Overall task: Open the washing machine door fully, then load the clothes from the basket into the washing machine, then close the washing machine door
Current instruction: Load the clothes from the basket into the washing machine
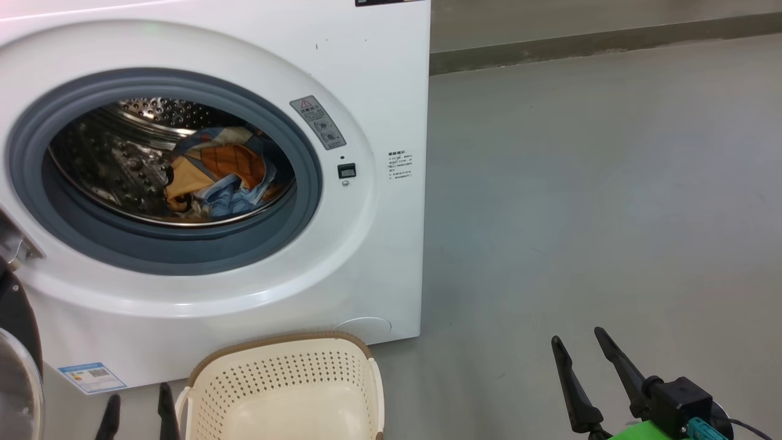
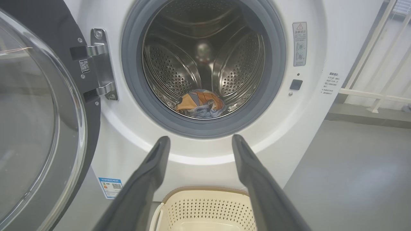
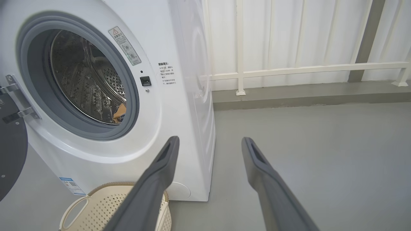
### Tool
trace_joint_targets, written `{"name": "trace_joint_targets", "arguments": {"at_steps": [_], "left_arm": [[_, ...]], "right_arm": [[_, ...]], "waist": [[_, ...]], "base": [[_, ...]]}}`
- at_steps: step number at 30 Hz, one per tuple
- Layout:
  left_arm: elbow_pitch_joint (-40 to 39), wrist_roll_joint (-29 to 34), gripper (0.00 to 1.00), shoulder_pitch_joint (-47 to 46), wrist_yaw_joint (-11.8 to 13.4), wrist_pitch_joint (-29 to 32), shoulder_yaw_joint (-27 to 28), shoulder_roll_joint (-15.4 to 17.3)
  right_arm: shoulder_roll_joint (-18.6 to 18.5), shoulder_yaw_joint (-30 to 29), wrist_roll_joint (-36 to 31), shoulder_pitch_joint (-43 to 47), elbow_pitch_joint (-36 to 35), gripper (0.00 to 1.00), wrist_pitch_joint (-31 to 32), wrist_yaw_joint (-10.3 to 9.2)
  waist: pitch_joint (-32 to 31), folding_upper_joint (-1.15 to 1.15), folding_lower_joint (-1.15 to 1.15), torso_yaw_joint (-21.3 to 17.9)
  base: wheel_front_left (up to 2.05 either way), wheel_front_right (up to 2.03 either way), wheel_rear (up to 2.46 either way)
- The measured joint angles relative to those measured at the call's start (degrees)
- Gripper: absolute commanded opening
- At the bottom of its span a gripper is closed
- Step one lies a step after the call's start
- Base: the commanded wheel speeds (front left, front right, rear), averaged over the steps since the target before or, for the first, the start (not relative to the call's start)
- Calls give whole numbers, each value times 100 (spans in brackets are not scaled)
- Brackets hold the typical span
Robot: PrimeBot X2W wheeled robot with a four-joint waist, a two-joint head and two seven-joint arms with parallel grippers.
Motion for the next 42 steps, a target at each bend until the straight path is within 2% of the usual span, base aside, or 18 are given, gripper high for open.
{"name": "trace_joint_targets", "arguments": {"at_steps": [5,18,42], "left_arm": [[-15,40,100,102,-3,0,-78,4],[-157,164,100,220,288,0,-204,7],[-169,194,100,214,275,0,-210,8]], "right_arm": [[1,-10,-87,0,-51,100,0,0],[3,-43,-79,1,-92,100,0,0],[4,-92,-63,0,-103,100,0,0]], "waist": [[2,0,0,14],[21,0,0,22],[38,0,0,83]], "base": [[0,0,0],[0,0,0],[0,0,0]]}}
